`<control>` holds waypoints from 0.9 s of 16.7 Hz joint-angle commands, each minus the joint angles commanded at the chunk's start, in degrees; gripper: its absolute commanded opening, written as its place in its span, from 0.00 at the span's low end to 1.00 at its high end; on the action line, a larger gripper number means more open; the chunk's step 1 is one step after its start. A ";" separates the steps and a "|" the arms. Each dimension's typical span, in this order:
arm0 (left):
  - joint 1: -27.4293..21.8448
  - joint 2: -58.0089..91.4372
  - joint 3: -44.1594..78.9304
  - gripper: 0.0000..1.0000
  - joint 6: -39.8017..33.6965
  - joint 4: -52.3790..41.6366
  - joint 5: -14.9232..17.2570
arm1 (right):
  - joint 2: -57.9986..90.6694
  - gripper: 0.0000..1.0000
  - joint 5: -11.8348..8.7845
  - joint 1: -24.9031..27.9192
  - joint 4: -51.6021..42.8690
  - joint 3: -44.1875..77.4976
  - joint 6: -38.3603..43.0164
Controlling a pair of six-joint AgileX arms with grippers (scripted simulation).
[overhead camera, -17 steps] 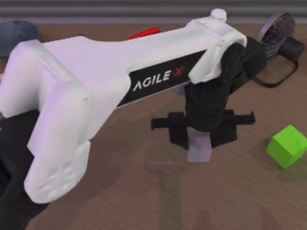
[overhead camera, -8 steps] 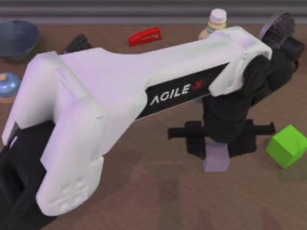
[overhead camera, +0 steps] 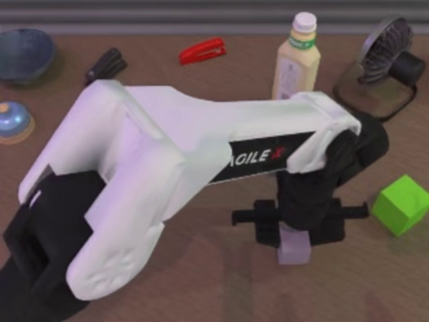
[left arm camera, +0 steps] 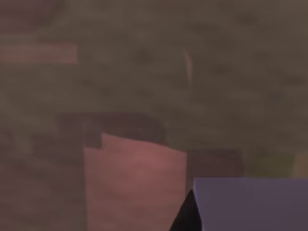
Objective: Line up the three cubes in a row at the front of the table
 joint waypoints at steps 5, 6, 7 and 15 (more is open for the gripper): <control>0.00 0.00 -0.01 0.15 0.00 0.01 0.00 | 0.00 1.00 0.00 0.00 0.00 0.00 0.00; 0.00 0.00 -0.01 0.23 0.00 0.01 0.00 | 0.00 1.00 0.00 0.00 0.00 0.00 0.00; 0.00 0.00 -0.01 0.30 0.00 0.01 0.00 | 0.00 1.00 0.00 0.00 0.00 0.00 0.00; 0.00 0.00 -0.01 0.90 0.00 0.01 0.00 | 0.00 1.00 0.00 0.00 0.00 0.00 0.00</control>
